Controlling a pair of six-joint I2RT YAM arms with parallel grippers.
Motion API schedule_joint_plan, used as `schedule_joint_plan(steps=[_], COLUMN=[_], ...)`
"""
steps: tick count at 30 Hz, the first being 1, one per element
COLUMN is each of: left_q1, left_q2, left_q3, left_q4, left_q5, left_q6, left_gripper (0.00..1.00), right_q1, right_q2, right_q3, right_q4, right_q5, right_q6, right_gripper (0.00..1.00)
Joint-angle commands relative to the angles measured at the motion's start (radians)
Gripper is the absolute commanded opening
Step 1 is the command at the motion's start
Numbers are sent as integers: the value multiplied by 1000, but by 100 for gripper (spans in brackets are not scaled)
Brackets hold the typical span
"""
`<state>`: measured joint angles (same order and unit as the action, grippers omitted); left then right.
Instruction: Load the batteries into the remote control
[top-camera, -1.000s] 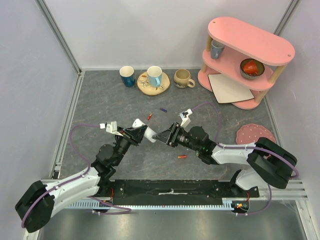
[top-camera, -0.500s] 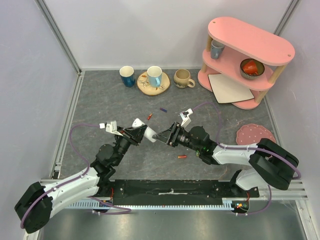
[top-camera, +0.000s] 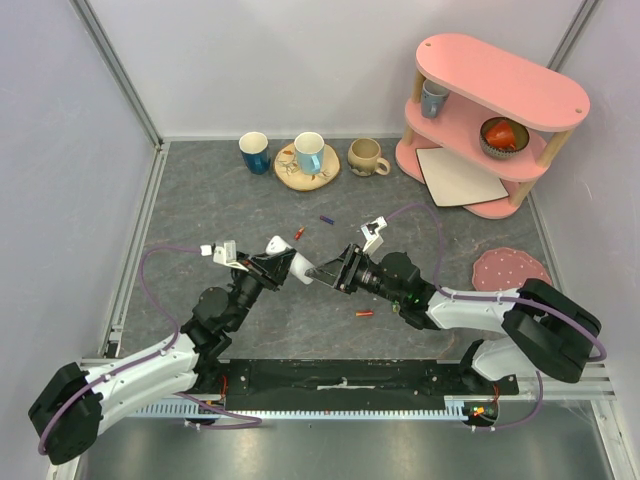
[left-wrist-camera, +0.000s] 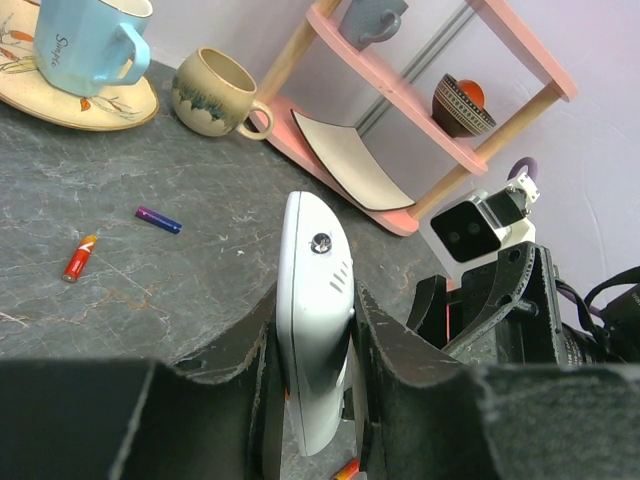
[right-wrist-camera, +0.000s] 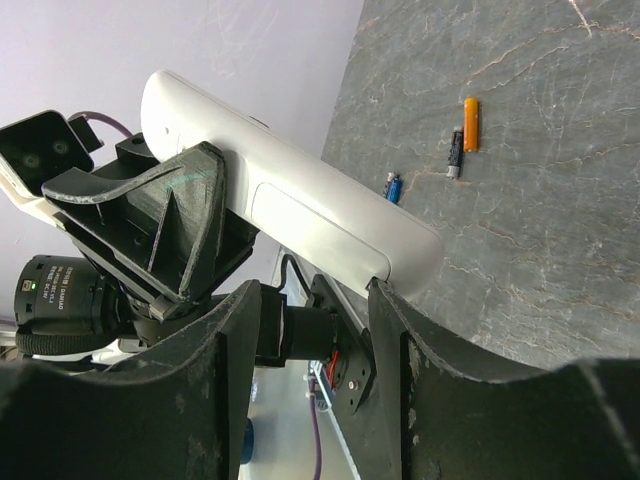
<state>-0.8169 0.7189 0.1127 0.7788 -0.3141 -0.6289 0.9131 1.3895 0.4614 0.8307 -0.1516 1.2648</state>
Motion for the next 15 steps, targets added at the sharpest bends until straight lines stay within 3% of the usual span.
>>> schedule_joint_plan(steps=[1, 15], left_q1=[-24, -37], left_q2=[1, 2], left_q3=[28, 31], left_q4=[-35, -56], left_q5=[9, -2], left_q6=[46, 60], left_gripper=[2, 2], right_q1=[4, -11], right_q2=[-41, -72], right_q3=[43, 48], right_q4=[74, 45], right_q5=[4, 4], right_q6=[-5, -19], right_gripper=[55, 54])
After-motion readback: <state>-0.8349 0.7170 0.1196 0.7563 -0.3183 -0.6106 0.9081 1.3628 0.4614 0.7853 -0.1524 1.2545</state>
